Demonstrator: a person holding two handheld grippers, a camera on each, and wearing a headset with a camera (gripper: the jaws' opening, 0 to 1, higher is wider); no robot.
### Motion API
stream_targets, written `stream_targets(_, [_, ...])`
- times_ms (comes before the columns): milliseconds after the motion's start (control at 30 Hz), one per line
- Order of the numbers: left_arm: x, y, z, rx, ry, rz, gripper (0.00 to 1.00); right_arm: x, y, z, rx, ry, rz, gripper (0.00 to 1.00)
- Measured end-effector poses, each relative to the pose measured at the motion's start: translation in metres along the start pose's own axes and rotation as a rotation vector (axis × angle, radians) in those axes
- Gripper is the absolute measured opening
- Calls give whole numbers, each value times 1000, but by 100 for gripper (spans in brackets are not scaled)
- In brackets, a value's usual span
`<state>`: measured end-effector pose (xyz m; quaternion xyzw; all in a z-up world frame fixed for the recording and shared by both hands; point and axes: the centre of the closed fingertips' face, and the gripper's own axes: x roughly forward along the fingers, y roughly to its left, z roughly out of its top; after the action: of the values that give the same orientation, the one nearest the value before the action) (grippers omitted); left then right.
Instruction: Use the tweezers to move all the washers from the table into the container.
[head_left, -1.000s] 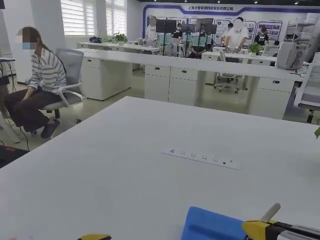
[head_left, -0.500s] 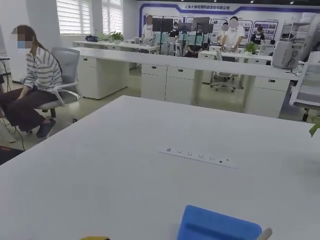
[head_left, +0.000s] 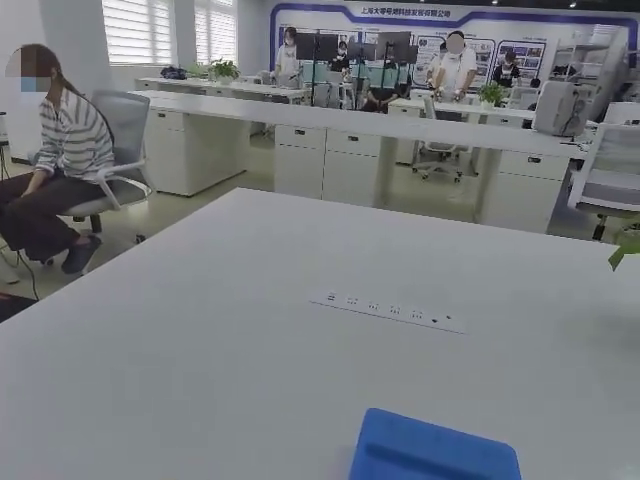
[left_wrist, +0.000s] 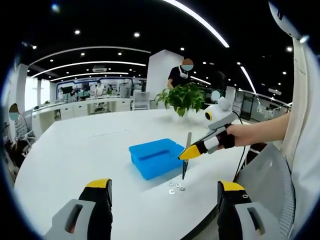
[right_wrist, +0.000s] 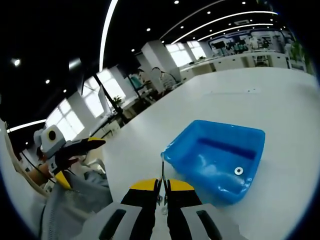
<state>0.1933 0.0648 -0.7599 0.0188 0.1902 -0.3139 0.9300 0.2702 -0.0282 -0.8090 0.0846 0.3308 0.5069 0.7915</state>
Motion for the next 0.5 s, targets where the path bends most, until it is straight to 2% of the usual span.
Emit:
stream_targets(133, [2,-1,-5,24,21,-5,88,4,3,-7,-9,13,5,4])
stream_targets(367, [2,0,-6,12,12,0,88,11,5,-17,-46,35,5,4])
stream_targets(500, [3,0,-9,7,15,0,88,14,10,-22,-99,56,18,4])
